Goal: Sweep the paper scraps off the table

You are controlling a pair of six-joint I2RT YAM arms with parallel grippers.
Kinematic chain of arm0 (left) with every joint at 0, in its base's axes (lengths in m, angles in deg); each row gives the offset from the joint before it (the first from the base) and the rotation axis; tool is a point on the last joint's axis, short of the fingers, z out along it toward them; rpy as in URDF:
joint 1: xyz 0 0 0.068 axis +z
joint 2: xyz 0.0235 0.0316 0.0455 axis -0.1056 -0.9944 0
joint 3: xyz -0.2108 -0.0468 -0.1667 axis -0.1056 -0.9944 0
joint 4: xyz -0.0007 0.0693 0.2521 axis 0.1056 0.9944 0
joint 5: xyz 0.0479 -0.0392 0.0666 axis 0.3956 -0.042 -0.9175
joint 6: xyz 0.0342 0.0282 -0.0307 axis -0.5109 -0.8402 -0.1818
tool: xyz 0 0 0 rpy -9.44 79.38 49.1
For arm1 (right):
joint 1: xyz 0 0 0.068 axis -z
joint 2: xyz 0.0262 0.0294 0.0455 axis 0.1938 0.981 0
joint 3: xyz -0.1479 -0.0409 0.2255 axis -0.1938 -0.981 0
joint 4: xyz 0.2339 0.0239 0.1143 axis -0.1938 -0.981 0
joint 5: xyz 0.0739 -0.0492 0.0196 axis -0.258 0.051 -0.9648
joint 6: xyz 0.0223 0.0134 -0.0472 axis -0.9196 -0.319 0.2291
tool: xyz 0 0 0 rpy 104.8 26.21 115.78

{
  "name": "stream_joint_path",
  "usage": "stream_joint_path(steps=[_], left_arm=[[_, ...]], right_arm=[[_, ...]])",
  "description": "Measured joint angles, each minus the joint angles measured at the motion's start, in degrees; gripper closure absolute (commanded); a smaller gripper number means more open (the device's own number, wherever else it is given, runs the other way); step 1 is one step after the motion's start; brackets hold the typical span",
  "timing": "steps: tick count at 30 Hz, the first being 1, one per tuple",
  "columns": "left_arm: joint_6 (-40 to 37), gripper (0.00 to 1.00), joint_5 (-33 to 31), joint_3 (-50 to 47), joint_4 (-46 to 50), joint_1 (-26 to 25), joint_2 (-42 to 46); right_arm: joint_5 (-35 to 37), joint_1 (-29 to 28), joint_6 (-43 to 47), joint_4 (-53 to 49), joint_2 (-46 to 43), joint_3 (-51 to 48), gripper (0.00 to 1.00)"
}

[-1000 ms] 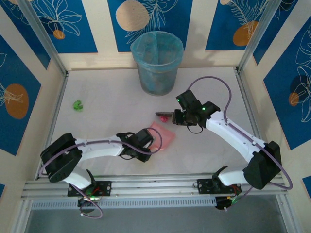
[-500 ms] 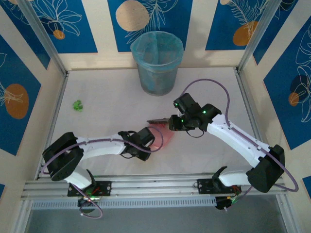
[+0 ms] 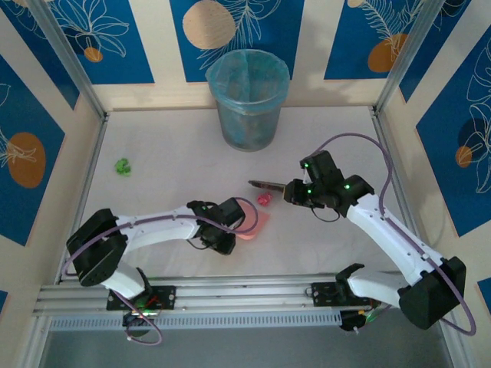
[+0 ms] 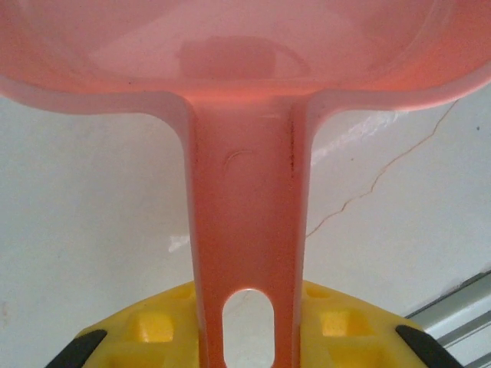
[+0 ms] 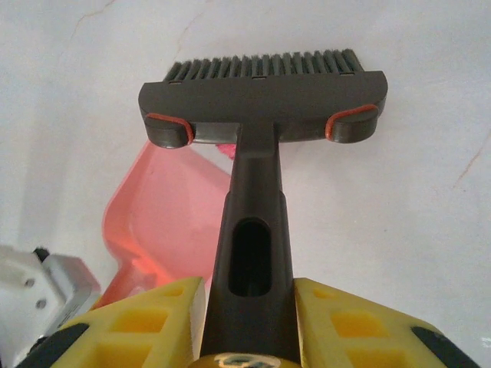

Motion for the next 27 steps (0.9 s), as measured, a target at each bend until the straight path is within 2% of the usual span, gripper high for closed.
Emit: stream_joint_path(steps=[8,15,18,27], left_arm=[[0.0,1.0,0.42,2.51,1.27,0.0,-2.6],[0.0,1.0,0.37,3.87,1.27,0.0,-4.04],[-0.02,1.0,0.07,4.24,1.27,0.0,-4.07],[0.0,1.0,-1.16,4.48,0.92,0.0,-4.11]], right_arm=[[-4.66,0.68,-0.2,1.14,0.11,-0.39,1.0],[-16.83,-0.48,-0.63,0.81,-2.25,-0.42,1.0],[-19.76,-0.26,-1.31,0.55,-5.35,-0.42,1.0],[-20.33,5.95,-3.87,0.5,-11.69,-0.81,1.0]])
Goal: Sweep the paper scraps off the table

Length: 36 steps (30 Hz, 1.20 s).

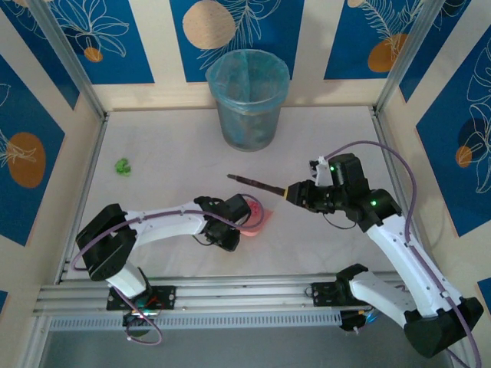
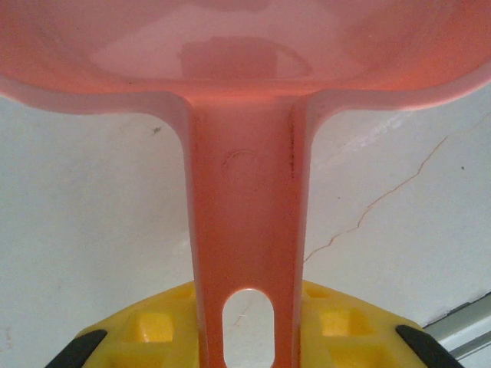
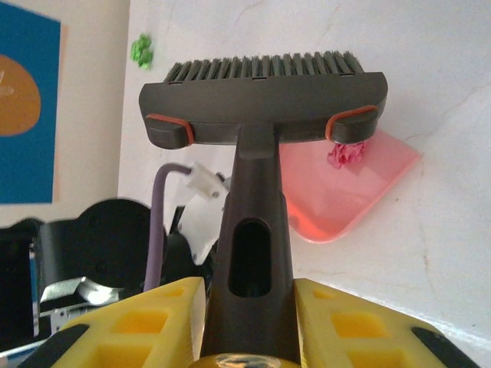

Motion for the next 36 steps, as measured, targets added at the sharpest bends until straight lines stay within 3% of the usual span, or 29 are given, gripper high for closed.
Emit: stream_joint_path(steps=[6,19,36], left_arm=[[0.0,1.0,-0.48,-0.72,-0.9,0.0,0.02],[0.0,1.0,-1.53,-1.33,-1.42,0.0,0.55],[-0.02,1.0,-3.45,-4.57,-4.39,0.0,2.36]], right_arm=[[5.31,0.79,0.37,-0.72,2.54,-1.86,1.0],[28.09,-11.76,3.96,-5.16,8.57,-0.68,1.0],[31.95,-23.1,9.75,-8.2,12.2,2.99,1.0]])
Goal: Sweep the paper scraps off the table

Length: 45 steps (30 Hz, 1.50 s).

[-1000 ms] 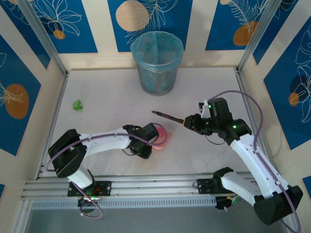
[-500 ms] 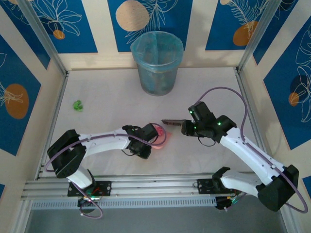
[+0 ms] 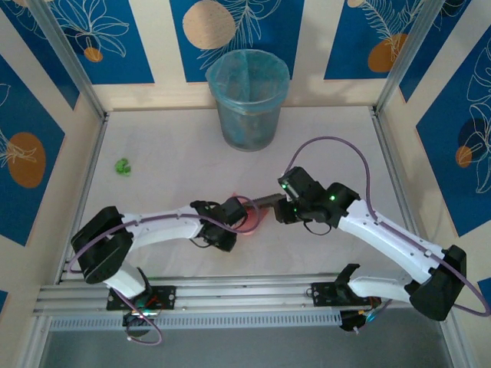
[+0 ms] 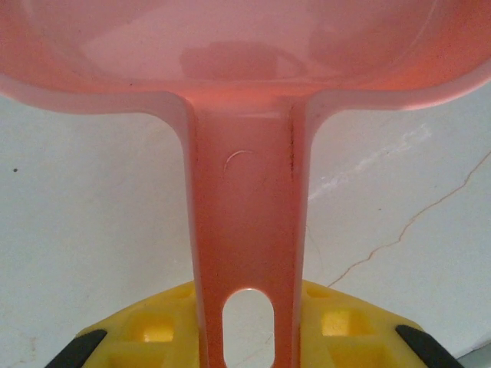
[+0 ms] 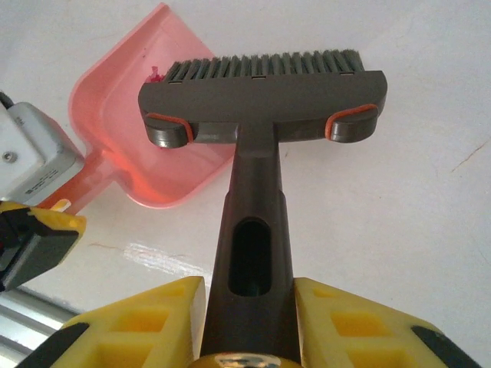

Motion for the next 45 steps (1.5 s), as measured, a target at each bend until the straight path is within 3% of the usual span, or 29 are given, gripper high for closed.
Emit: stream_joint_path(steps=[8,16,22,30,39,45], left_arm=[[-0.66,1.0,-1.07,-5.09,-5.29,0.0,5.9],[-1.6,1.0,-3.72,-8.39,-8.2,0.0,12.24],[-1.51,1.0,-5.77,-8.63,-7.45,0.0,17.92],[-0.33,1.0,-8.87,-8.57,-2.14,0.0,29.0],[1.92,1.0,-13.94,-0.85,7.89,0.0,32.48],[2.86,1.0,-16.9,7.26,11.26,0.31,29.33]], right_arm=[[3.5,-0.39,0.17,-0.31,-5.73,0.0,1.0],[6.01,0.52,-1.84,6.08,-16.98,-2.51,1.0],[6.78,7.37,-5.84,14.03,-23.41,-8.7,1.0],[3.15,15.45,-10.51,25.53,-23.5,-21.53,1.0],[-2.91,14.51,-10.67,41.11,-21.57,-34.45,1.0],[-5.73,6.49,-5.4,51.19,-13.31,-33.64,1.0]])
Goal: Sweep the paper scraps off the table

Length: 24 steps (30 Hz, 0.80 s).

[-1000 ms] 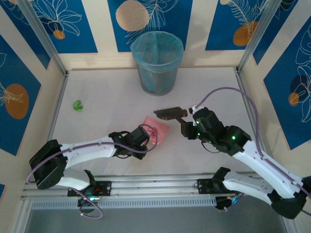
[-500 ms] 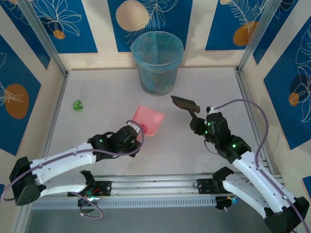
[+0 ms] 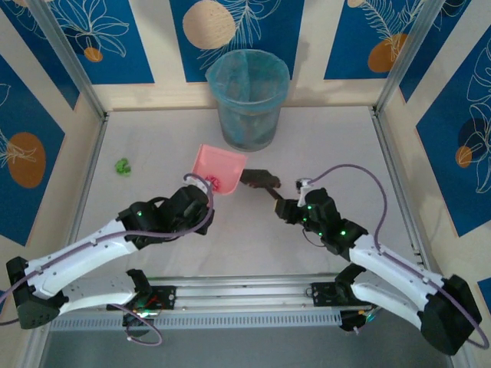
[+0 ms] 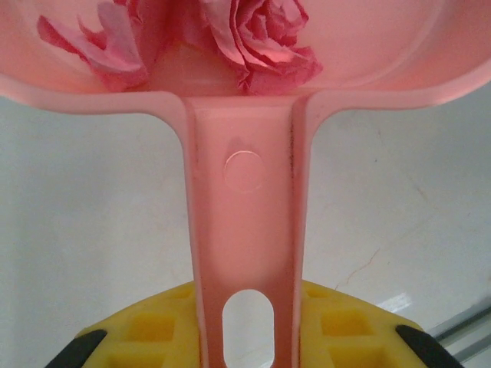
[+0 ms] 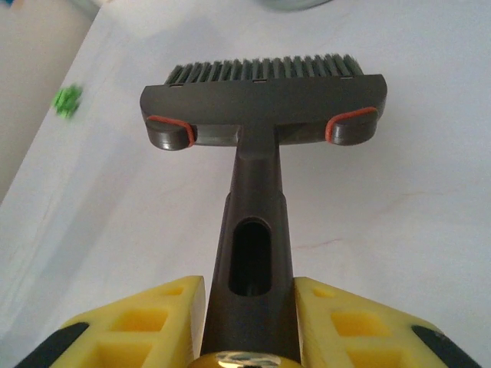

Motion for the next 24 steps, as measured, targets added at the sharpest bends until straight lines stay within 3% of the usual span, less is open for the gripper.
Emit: stream_joint_path(steps=[10,18,24], left_arm=[[-1.73,1.0,2.49,22.58,3.76,6.01,-14.99],[-3.06,1.0,12.81,39.65,4.37,15.41,-25.03],[-2.03,1.0,20.24,51.84,3.58,18.21,-35.65]], right_arm=[[1.81,-12.04,9.46,4.72,14.1,5.57,1.0],[6.1,-12.5,13.33,8.11,14.67,5.11,1.0],[7.91,-12.5,15.69,9.77,13.73,3.52,1.0]])
